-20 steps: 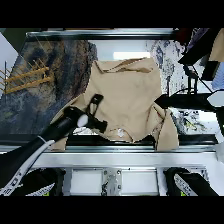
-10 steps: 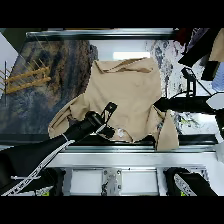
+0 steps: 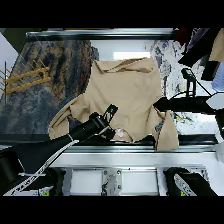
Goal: Fold the clothes and pants, and hang the long-sleeved shirts on hangers.
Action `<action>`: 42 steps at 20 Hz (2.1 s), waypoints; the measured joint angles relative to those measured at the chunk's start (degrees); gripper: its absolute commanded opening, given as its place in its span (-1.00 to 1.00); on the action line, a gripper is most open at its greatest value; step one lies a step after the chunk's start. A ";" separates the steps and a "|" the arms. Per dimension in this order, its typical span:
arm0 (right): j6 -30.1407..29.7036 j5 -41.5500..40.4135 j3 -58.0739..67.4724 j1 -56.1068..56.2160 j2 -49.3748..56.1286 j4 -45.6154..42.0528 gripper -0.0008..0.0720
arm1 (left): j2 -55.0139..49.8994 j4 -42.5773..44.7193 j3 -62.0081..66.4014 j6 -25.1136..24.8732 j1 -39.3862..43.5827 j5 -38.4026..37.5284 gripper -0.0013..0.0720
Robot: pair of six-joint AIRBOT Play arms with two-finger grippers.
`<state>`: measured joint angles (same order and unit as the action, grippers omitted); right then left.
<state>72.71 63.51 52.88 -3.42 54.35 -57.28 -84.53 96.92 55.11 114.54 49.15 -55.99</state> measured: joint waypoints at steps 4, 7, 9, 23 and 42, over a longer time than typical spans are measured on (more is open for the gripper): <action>0.00 0.02 0.00 0.00 0.00 0.00 0.35 | -0.66 0.20 0.04 0.68 -1.03 -0.11 -0.12; 0.00 0.07 0.00 0.00 0.00 0.00 0.34 | -0.31 0.55 0.02 0.96 -1.14 0.02 -0.92; 0.00 0.59 0.00 0.07 0.00 -0.02 0.33 | 0.96 0.59 0.02 0.96 -1.18 0.52 -0.92; 39.78 5.46 -0.09 36.76 7.45 -28.74 0.36 | 14.23 -3.54 0.02 1.01 -1.22 1.99 -0.92; 63.04 9.64 -0.07 49.42 22.60 -45.51 0.34 | 18.93 -4.20 0.22 1.01 -1.22 -1.07 -0.92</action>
<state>135.74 73.14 52.82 46.00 76.95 -102.78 -65.60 92.73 55.33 115.55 47.92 -57.06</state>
